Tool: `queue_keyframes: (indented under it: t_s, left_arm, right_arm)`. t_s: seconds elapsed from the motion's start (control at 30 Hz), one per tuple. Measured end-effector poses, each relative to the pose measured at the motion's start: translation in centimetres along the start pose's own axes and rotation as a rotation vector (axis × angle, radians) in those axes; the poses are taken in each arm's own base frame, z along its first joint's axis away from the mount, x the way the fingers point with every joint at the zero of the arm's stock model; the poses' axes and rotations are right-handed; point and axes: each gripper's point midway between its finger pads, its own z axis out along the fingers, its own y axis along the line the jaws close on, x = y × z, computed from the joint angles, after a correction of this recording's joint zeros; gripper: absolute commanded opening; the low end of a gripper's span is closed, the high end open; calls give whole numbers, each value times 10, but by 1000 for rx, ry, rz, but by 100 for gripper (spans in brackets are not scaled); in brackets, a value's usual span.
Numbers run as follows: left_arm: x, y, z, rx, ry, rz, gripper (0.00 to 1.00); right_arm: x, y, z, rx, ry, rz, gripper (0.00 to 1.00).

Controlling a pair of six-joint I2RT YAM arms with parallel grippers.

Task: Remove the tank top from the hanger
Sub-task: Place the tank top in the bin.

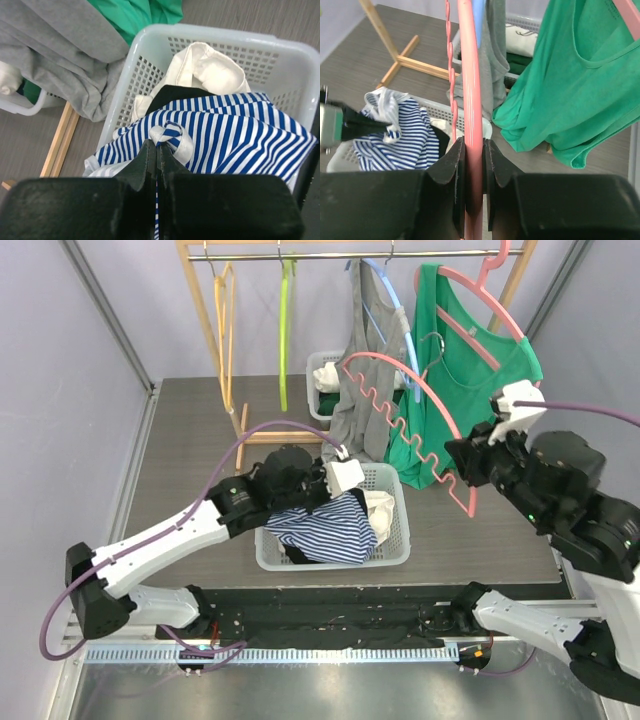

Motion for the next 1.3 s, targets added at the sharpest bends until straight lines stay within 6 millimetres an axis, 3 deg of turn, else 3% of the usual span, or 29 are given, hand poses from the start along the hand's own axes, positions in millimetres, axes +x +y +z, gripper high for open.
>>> queue_keyframes:
  t_s: [0.2, 0.37, 0.4, 0.43, 0.53, 0.67, 0.8, 0.87, 1.03, 1.13, 1.3]
  left_arm:
    - [39, -18, 40, 3, 79, 32, 1]
    - [72, -48, 68, 60, 178, 66, 13]
    - [76, -55, 73, 77, 195, 76, 19]
    - [81, -63, 77, 95, 211, 93, 38]
    - [93, -82, 83, 160, 275, 143, 49]
    - [92, -90, 88, 217, 379, 166, 59]
    - [91, -90, 85, 232, 426, 157, 99]
    - [93, -89, 77, 237, 444, 156, 100]
    - [71, -82, 48, 220, 415, 163, 100]
    - [38, -67, 28, 167, 335, 160, 100]
    - [-32, -41, -25, 80, 149, 145, 100]
  right_arm:
    - [-7, -8, 32, 119, 43, 3, 1]
    - [-5, -9, 48, 163, 65, 0, 1]
    - [-5, -9, 47, 162, 63, 1, 1]
    - [-6, -10, 46, 161, 58, 3, 1]
    - [-10, -9, 41, 148, 40, 10, 1]
    - [-18, -3, 33, 99, 12, 21, 1]
    - [-28, 5, 27, 39, -24, 38, 1]
    - [-33, 9, 25, 13, -38, 44, 1]
    - [-47, 21, 30, -35, -56, 52, 1]
    - [-62, 27, 39, -47, -68, 54, 1]
    - [-90, 37, 64, -49, -87, 38, 1]
